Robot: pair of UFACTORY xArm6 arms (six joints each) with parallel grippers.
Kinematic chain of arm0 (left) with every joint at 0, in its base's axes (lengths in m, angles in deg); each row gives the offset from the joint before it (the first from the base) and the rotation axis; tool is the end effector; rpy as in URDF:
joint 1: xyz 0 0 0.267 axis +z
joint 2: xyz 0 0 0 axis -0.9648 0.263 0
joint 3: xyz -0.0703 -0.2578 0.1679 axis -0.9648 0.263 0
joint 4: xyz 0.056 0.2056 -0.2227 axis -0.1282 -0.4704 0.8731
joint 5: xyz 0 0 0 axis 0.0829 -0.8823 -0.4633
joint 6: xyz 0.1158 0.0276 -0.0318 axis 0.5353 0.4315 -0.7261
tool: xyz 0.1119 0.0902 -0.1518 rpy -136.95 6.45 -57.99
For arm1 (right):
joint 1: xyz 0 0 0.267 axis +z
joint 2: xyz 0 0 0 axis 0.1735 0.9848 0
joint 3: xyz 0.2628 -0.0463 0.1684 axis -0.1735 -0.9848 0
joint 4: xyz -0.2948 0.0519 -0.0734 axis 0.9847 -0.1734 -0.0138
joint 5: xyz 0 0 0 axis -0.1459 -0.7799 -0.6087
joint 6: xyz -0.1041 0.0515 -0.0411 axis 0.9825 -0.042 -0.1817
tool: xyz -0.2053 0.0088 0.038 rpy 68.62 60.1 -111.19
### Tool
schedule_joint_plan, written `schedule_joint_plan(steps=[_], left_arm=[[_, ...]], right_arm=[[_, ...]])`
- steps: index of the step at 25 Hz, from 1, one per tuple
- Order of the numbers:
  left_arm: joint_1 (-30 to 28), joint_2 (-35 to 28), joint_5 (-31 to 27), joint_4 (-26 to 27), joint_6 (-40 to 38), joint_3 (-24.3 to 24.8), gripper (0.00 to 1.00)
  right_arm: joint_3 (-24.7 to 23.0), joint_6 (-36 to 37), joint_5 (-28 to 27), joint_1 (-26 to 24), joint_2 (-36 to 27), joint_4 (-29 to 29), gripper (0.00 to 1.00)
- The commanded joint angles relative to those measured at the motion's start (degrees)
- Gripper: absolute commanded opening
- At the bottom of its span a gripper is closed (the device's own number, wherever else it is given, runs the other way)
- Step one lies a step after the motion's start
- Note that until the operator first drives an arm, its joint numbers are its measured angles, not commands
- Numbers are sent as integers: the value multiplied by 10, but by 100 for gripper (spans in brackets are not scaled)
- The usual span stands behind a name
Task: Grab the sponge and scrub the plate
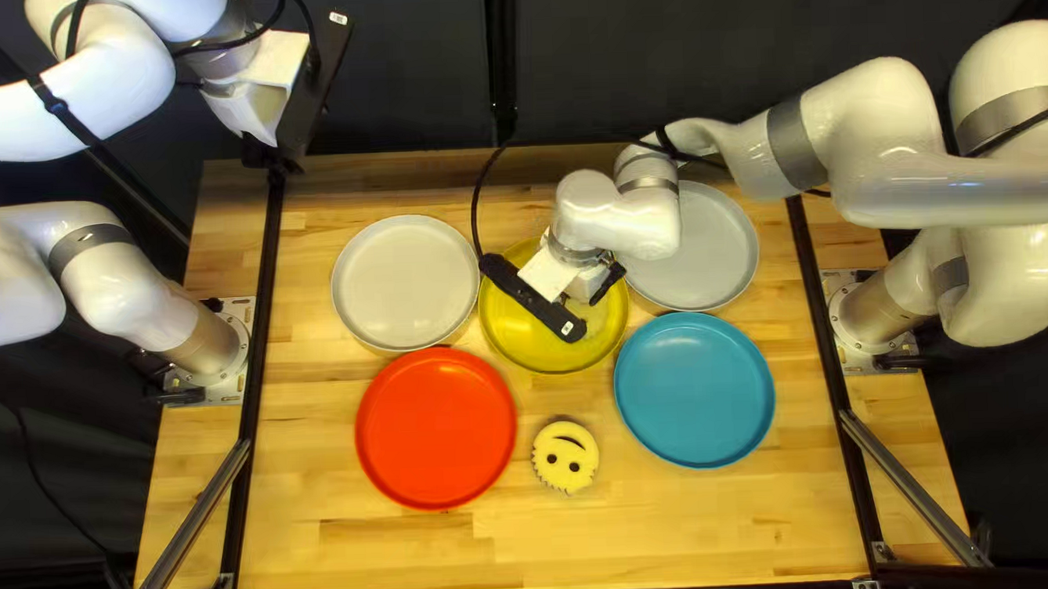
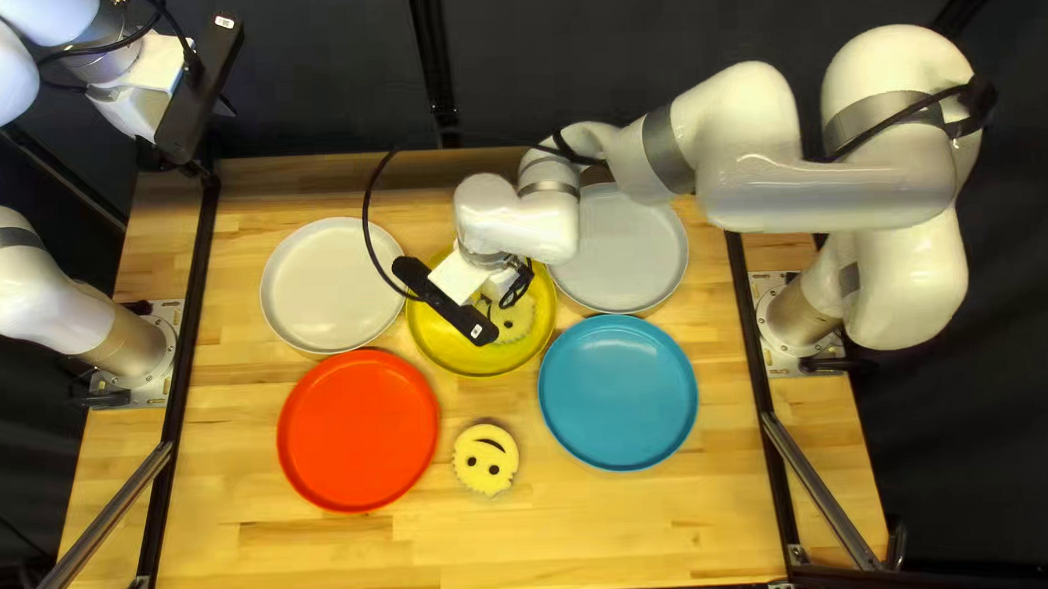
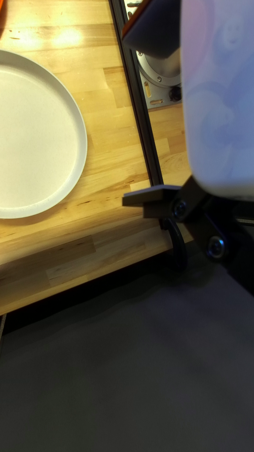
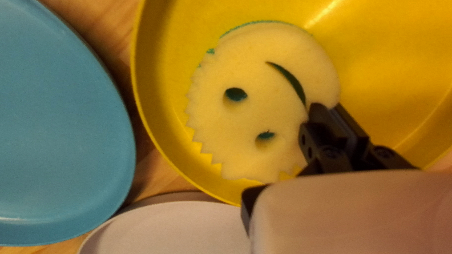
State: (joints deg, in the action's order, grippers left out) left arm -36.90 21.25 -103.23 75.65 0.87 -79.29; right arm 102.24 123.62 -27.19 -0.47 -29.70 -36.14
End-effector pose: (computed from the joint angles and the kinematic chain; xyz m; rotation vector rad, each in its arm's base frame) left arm 0.1987 0.1305 0.2937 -3.0148 0.5199 -0.2387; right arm 0.4794 -0.0919 0.0684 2.8453 1.2604 0.0255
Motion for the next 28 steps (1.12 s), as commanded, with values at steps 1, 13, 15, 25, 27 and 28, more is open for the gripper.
schedule_joint_plan(steps=[1,13,15,25,27,28], left_arm=[[0,0,0,0,0,0,100],[0,0,0,0,0,0,100],[0,0,0,0,0,0,100],[0,0,0,0,0,0,100],[0,0,0,0,0,0,100],[0,0,0,0,0,0,100]], right_arm=[[12,19,-5,-12,6,-6,0],[-36,-37,24,50,-21,19,0],[-39,-54,26,65,-24,31,0],[43,-56,0,63,39,56,0],[61,-32,-10,42,50,50,0],[68,-21,-14,32,55,46,0]])
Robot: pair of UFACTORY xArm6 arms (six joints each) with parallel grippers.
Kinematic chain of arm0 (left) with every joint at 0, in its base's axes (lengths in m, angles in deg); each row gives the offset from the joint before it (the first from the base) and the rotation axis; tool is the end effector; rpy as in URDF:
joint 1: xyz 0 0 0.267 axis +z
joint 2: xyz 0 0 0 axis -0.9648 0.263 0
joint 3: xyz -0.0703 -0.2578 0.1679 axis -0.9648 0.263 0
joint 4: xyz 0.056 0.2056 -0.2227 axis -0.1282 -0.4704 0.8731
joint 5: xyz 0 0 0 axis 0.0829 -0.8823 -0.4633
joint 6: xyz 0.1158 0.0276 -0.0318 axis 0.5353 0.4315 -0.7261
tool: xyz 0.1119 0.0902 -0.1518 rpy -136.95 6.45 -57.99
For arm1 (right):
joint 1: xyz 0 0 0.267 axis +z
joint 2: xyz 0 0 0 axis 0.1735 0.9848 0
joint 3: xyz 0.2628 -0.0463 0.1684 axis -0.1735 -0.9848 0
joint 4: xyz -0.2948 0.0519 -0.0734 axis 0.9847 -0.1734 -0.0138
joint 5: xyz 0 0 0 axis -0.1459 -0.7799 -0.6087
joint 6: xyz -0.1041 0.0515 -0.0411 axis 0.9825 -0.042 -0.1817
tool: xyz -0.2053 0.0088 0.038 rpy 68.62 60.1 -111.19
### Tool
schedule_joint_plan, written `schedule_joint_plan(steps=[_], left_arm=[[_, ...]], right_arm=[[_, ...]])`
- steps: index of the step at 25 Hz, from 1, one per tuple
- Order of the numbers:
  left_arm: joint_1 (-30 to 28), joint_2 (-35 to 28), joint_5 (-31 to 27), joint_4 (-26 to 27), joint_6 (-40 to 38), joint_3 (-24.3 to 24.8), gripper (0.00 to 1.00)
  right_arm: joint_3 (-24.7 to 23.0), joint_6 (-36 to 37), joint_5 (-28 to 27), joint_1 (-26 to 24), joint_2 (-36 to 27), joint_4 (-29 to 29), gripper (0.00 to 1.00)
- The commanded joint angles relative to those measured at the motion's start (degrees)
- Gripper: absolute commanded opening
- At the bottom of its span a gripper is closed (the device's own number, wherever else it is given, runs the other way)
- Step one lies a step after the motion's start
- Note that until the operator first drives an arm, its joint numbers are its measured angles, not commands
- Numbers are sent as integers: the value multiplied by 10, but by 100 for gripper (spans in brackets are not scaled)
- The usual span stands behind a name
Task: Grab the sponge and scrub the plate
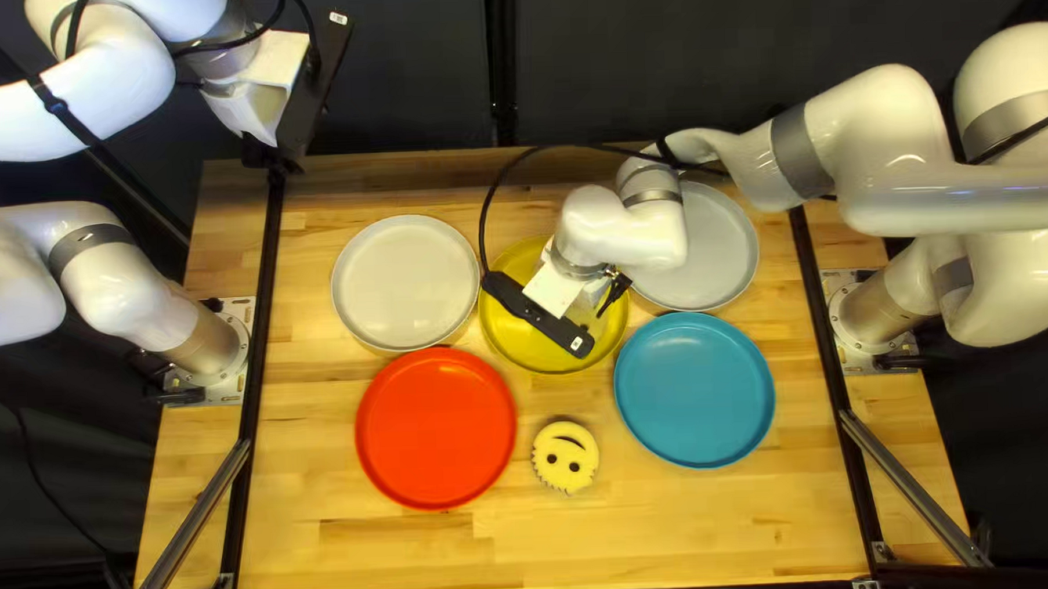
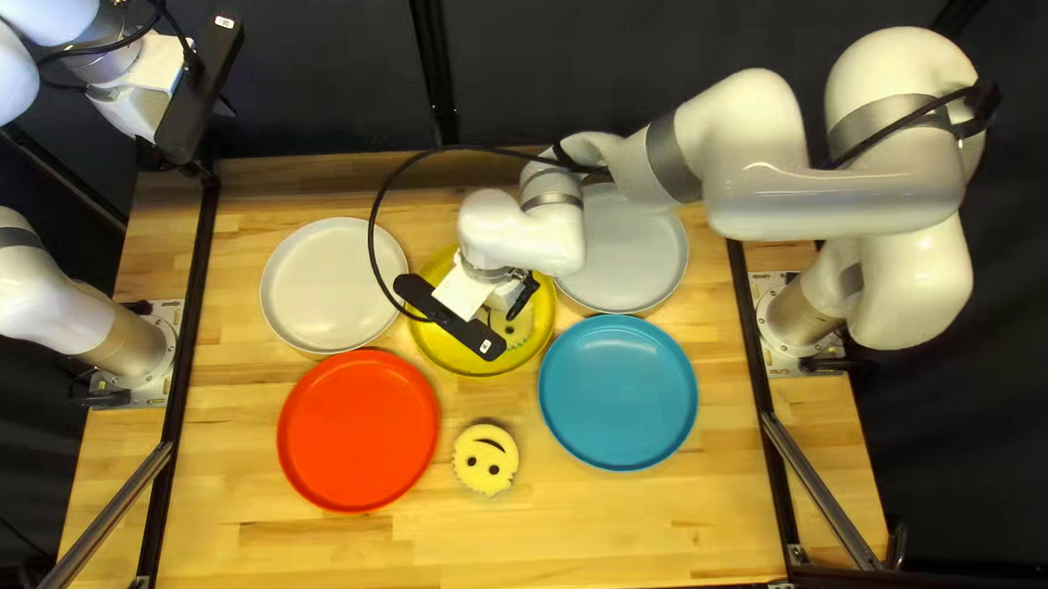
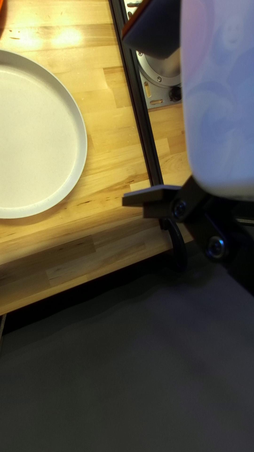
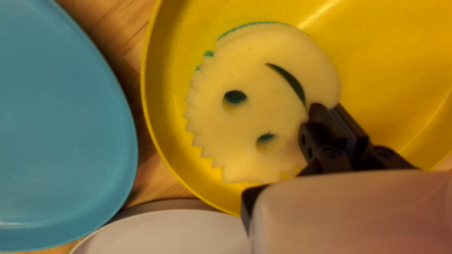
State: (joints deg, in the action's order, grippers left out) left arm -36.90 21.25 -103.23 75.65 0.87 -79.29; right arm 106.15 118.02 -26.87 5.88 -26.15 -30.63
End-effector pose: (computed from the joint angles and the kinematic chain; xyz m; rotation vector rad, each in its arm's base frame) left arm 0.1987 0.1305 0.2937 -3.0148 0.5199 -0.2387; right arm 0.5080 -0.0527 0.0619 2.7357 1.3562 0.0012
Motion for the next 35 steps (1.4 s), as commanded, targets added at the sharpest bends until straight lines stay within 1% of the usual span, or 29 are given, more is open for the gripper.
schedule_joint_plan(steps=[1,4,6,11,16,19,22,26,28,31,33,35], left_arm=[[0,0,0,0,0,0,100],[0,0,0,0,0,0,100],[0,0,0,0,0,0,100],[0,0,0,0,0,0,100],[0,0,0,0,0,0,100],[0,0,0,0,0,0,100],[0,0,0,0,0,0,100],[0,0,0,0,0,0,100],[0,0,0,0,0,0,100],[0,0,0,0,0,0,100],[0,0,0,0,0,0,100],[0,0,0,0,0,0,100]], right_arm=[[35,45,-21,-41,23,-14,0],[49,74,-34,-67,28,-28,0],[53,83,-41,-75,27,-36,0],[45,73,-41,-71,20,-43,0],[34,29,-34,-35,18,-38,0],[25,-15,-36,-1,7,-21,0],[19,-45,-34,23,0,-5,0],[26,-67,-31,40,9,11,0],[27,-61,-31,33,9,14,0],[34,-31,-37,3,11,5,0],[45,-9,-46,-17,14,-6,0],[65,18,-58,-43,23,-20,0]])
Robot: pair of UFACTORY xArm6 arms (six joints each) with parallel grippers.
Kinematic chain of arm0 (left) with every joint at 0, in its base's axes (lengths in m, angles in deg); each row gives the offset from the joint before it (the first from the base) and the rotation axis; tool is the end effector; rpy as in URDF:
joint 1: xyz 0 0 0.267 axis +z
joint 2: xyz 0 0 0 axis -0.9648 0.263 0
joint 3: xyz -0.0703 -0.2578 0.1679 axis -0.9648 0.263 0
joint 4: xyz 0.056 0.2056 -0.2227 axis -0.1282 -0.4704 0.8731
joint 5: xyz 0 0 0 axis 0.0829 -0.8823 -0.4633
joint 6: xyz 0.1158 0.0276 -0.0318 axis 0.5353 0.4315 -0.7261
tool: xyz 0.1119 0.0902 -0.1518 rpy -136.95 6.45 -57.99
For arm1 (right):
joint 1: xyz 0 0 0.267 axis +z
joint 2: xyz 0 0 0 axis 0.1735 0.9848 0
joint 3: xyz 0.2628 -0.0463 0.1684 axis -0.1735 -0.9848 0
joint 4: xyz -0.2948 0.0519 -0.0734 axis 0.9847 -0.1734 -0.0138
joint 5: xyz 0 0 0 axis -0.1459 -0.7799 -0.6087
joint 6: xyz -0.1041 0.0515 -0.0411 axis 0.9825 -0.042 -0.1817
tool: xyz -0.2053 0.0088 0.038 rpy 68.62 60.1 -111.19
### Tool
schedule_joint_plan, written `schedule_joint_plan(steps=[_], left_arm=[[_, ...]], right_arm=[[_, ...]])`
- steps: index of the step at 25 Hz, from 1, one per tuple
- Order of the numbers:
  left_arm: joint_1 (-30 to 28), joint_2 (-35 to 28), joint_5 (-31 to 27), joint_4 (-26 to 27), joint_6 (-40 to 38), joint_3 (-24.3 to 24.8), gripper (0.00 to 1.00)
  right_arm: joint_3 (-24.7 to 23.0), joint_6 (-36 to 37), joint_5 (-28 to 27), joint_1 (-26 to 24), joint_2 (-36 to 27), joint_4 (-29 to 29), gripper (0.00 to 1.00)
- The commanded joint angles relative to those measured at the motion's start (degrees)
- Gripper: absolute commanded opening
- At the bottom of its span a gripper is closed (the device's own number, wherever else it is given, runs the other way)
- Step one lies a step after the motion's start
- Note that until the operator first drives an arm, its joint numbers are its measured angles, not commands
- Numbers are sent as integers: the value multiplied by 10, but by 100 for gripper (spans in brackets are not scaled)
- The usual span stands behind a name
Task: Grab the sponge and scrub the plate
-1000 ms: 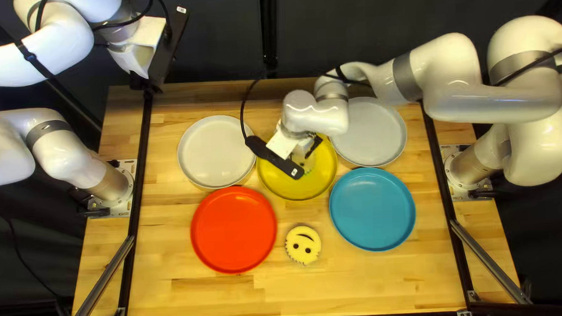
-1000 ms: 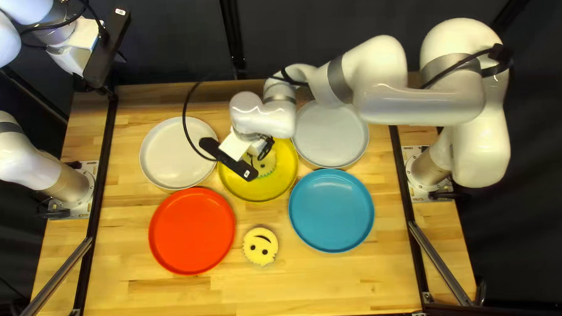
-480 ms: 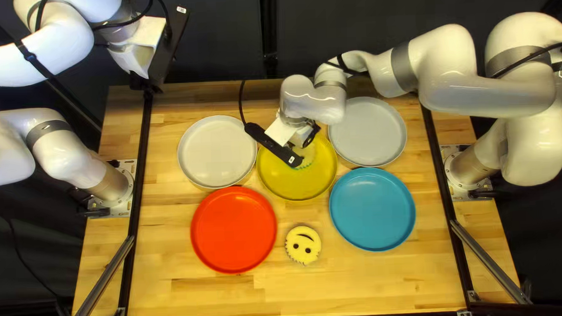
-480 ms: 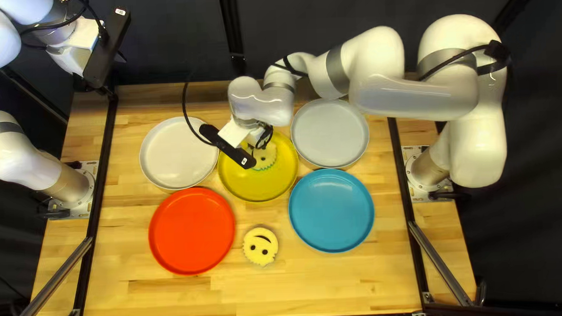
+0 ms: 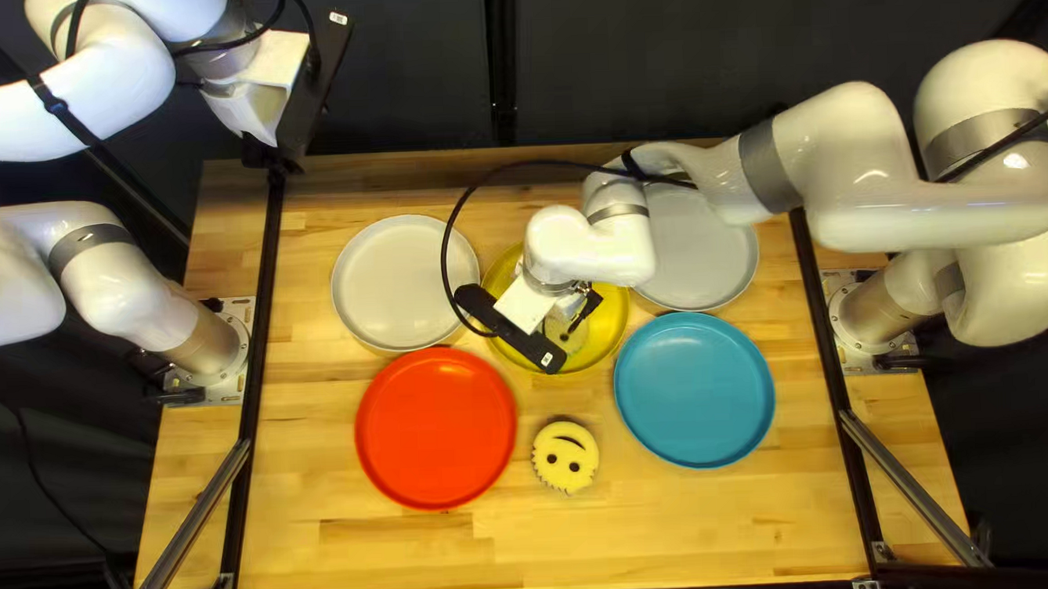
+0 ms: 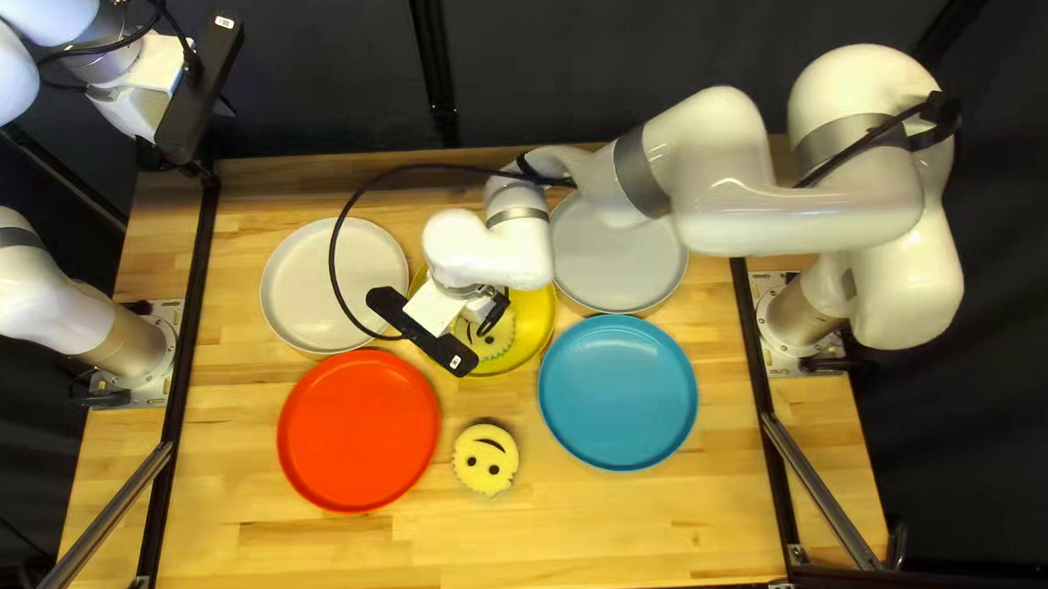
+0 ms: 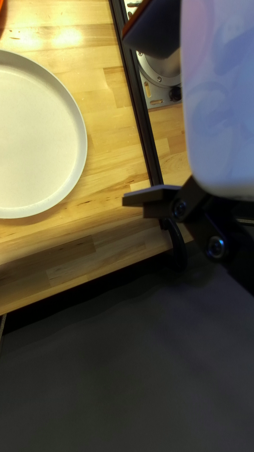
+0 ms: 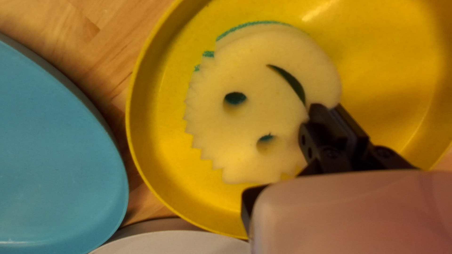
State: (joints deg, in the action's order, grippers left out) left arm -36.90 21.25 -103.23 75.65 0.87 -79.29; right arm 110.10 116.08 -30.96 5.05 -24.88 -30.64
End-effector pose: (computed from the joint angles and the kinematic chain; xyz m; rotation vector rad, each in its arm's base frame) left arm 0.1987 0.1305 0.2937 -3.0148 0.5199 -0.2387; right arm 0.5133 -0.0630 0.0684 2.7768 1.2856 -0.0346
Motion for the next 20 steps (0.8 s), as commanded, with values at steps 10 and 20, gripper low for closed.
schedule_joint_plan(steps=[10,20], left_arm=[[0,0,0,0,0,0,100],[0,0,0,0,0,0,100]], right_arm=[[75,64,-46,-57,42,-45,0],[95,-3,-34,24,59,-17,0]])
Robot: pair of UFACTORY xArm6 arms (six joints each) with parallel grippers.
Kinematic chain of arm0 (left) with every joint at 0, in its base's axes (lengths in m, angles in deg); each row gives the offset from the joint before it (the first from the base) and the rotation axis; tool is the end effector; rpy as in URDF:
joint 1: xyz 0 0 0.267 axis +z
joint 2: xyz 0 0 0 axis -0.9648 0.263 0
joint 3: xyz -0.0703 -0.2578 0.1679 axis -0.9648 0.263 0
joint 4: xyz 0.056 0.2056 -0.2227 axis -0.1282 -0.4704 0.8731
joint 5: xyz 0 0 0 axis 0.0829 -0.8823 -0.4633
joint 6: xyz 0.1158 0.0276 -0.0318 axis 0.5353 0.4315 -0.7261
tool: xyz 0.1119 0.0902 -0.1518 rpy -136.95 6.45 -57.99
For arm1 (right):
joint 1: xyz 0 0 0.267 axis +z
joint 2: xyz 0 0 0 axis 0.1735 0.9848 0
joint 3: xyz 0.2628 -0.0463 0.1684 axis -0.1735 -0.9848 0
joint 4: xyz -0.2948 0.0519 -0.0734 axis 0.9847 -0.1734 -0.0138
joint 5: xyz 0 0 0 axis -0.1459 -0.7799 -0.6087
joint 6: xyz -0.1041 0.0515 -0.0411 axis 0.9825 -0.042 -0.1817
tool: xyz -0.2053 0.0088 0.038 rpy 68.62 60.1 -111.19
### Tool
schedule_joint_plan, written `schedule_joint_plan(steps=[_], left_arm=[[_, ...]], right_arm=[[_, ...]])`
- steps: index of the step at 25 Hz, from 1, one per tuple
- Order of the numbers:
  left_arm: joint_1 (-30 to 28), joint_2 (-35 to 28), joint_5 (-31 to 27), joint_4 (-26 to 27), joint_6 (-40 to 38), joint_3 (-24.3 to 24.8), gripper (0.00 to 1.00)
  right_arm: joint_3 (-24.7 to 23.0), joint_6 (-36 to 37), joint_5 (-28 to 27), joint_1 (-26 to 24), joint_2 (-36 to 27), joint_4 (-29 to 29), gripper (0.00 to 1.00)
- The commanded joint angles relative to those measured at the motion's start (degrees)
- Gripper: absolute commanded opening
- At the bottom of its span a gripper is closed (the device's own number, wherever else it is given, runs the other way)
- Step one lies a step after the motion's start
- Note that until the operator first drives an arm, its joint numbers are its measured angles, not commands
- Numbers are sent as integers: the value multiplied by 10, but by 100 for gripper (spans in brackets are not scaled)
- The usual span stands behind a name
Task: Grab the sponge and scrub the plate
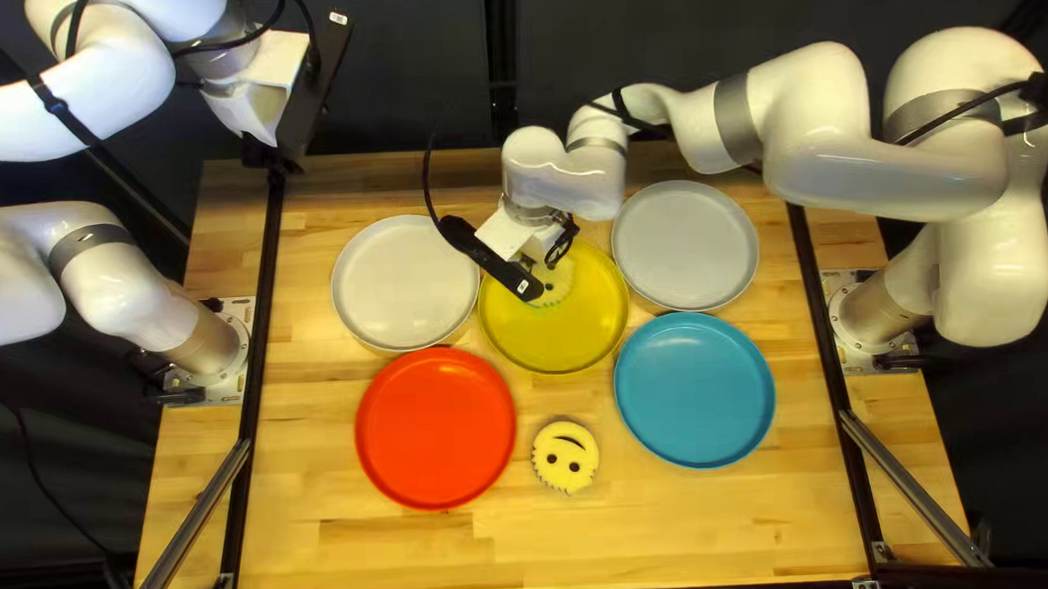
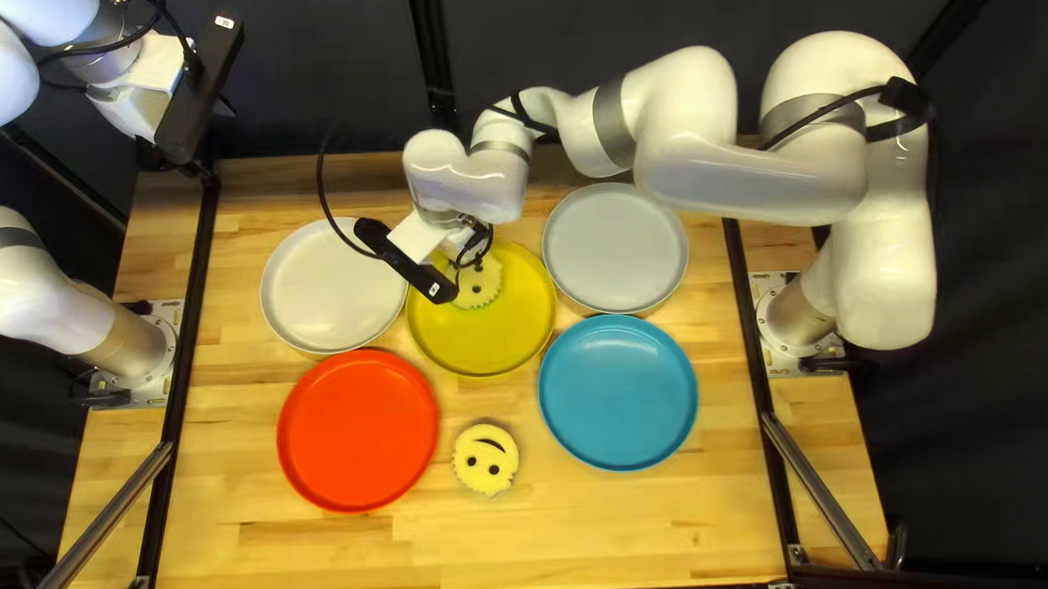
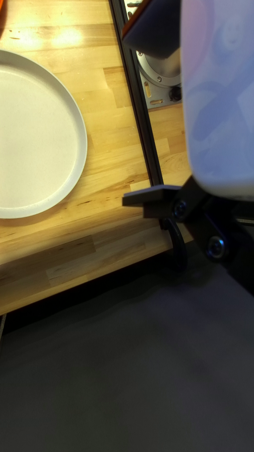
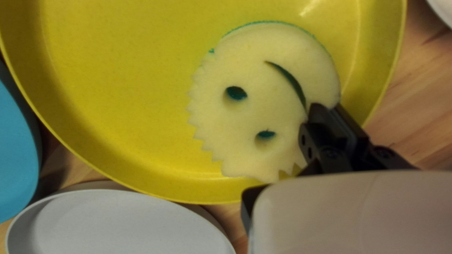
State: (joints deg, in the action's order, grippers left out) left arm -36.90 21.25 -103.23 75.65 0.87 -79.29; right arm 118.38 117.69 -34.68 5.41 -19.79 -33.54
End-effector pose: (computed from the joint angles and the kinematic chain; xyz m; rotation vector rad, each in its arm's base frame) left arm 0.1987 0.1305 0.2937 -3.0148 0.5199 -0.2387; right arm 0.5421 -0.0554 0.0658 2.8100 1.2922 -0.0257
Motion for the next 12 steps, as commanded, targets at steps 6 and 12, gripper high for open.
schedule_joint_plan(steps=[6,12], left_arm=[[0,0,0,0,0,0,100],[0,0,0,0,0,0,100]], right_arm=[[33,0,3,5,24,-2,0],[49,48,-5,-42,39,-30,0]])
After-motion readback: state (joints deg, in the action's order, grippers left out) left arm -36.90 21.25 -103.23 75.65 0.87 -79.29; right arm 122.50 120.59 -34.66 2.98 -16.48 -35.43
